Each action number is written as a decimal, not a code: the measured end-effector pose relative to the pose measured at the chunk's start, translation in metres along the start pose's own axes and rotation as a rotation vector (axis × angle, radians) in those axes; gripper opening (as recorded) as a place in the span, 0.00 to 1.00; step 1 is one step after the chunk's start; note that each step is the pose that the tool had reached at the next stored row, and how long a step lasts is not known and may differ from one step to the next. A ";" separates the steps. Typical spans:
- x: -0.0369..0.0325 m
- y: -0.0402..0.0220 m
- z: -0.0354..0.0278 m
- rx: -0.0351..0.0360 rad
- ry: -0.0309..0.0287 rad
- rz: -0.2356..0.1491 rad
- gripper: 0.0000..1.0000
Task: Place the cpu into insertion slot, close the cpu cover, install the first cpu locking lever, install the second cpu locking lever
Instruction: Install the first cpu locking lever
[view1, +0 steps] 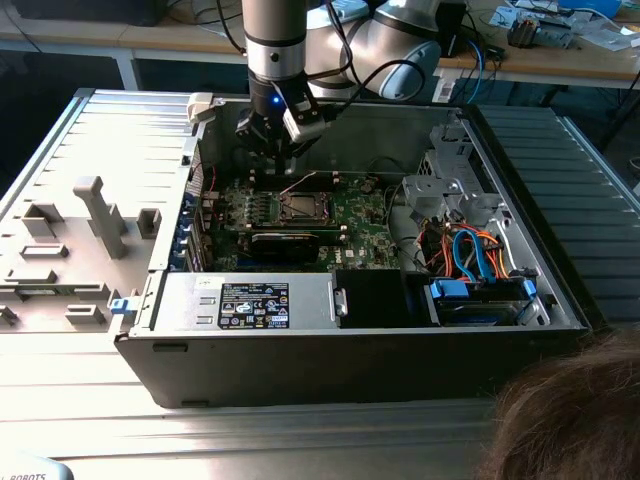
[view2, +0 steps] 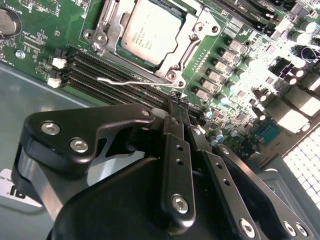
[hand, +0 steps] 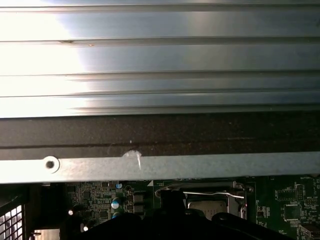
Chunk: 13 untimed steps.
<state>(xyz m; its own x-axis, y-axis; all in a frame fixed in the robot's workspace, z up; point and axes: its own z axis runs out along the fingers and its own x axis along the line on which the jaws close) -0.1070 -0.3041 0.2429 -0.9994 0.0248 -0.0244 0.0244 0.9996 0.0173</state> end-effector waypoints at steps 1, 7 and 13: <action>0.0000 0.0000 0.0001 0.0001 0.0000 0.000 0.11; 0.0000 0.0000 0.0010 0.0005 0.0000 0.000 0.11; 0.0001 0.0000 0.0020 0.0006 0.0000 0.000 0.11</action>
<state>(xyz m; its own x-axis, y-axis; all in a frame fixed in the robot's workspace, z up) -0.1070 -0.3041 0.2408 -0.9994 0.0248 -0.0244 0.0244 0.9996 0.0167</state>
